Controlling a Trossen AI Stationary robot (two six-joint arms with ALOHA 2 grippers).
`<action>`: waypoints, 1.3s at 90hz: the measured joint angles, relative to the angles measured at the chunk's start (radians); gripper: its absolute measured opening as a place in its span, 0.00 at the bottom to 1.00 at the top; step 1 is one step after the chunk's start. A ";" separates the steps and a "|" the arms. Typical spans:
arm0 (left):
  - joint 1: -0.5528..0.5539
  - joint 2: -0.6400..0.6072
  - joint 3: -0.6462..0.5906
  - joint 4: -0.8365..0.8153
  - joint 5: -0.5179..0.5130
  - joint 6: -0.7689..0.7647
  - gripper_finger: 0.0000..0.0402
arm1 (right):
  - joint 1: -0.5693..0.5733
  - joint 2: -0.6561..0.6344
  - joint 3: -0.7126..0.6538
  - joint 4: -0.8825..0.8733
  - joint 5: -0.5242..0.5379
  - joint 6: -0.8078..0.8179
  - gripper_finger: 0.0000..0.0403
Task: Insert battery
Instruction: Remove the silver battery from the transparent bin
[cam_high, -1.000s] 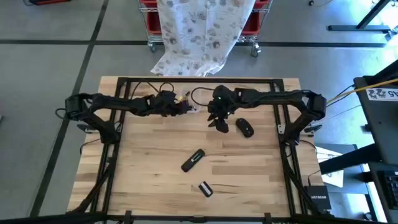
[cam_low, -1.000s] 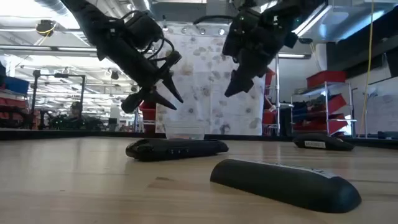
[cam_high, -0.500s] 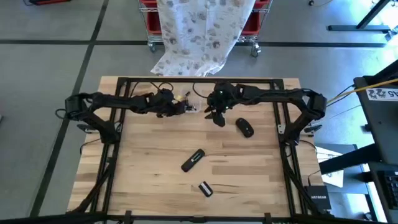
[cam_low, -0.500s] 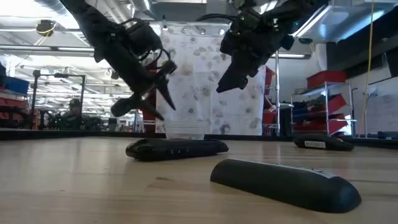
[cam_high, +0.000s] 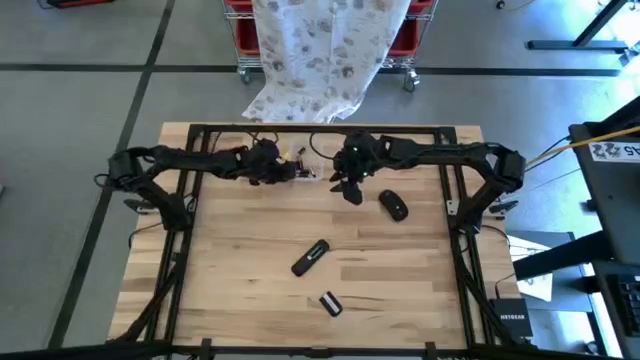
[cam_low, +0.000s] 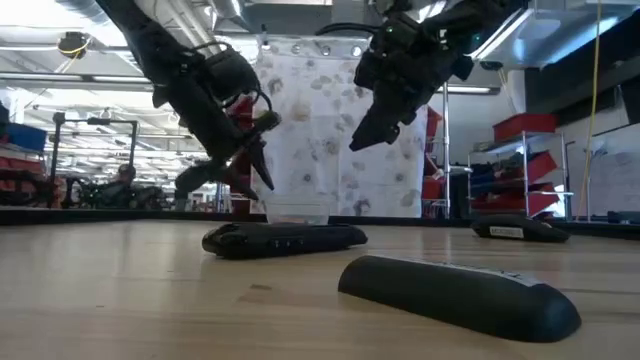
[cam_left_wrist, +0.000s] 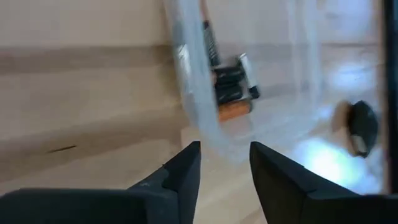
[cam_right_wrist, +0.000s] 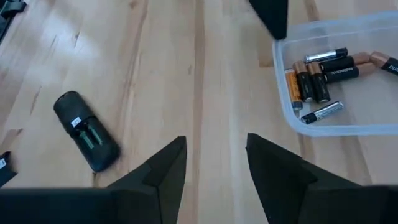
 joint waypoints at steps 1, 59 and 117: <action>0.000 0.008 0.001 0.012 0.002 0.004 0.29 | 0.000 0.000 0.000 0.000 0.000 0.000 0.38; -0.103 0.065 0.098 0.359 0.184 0.010 0.20 | 0.002 0.000 0.001 -0.151 0.008 0.026 0.38; 0.366 0.089 0.264 -0.050 0.168 0.654 0.43 | 0.061 0.000 0.001 -0.194 -0.052 0.155 0.38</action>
